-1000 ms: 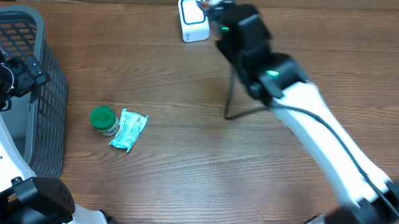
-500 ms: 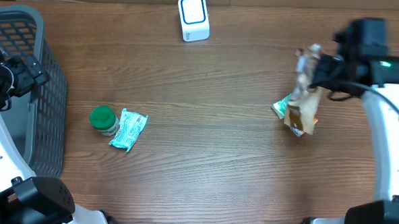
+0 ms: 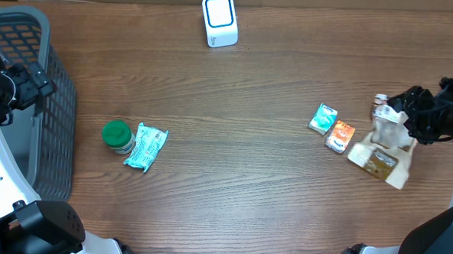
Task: Scan the item barcode
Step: 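Carry the snack bag right and set it beside the packets, then move the right gripper left toward the mint-green wipes pack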
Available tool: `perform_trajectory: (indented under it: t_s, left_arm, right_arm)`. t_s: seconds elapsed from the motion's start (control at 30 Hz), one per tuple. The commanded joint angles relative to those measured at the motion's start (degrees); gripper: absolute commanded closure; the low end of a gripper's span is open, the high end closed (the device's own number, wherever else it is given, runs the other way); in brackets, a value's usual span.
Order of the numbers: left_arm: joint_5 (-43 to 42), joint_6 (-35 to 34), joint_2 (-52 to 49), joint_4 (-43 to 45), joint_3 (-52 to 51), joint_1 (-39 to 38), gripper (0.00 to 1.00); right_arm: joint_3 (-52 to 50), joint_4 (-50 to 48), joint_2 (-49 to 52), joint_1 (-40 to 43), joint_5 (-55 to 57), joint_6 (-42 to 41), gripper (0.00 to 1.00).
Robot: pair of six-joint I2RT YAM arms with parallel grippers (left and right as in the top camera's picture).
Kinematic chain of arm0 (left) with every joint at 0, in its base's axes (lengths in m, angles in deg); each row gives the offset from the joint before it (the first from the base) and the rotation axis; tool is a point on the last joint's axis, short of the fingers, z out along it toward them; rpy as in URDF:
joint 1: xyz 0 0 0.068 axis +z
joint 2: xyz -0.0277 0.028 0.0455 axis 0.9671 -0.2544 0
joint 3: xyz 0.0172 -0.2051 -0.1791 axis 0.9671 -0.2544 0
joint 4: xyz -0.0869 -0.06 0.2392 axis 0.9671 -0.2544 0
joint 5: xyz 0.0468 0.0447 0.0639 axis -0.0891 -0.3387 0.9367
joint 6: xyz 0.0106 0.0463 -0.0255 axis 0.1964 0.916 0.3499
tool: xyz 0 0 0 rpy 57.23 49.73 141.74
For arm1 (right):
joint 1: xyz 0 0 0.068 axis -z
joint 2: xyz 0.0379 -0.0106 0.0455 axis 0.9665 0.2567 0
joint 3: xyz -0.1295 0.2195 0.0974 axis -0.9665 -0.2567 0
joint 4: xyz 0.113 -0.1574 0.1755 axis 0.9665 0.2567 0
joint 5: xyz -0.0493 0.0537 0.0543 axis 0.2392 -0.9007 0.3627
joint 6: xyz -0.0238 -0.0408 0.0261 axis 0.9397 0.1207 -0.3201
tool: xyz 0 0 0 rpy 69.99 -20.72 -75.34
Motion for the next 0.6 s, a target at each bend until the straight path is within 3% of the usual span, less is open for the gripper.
perform_trajectory:
  t_s: [0.0, 0.23, 0.57]
  left_arm:
    - [0.59, 0.42, -0.46, 0.02, -0.11, 0.24, 0.00]
    - [0.59, 0.42, -0.46, 0.02, -0.11, 0.24, 0.00]
    - [0.59, 0.42, -0.46, 0.02, -0.11, 0.24, 0.01]
  right_arm:
    - [2.75, 1.51, -0.28, -2.34, -1.29, 0.81, 0.23]
    - [9.55, 2.78, -0.26, -17.16, -1.70, 1.60, 0.20]
    - [9.40, -14.12, 8.02, -47.15, -1.66, -9.44, 0.20]
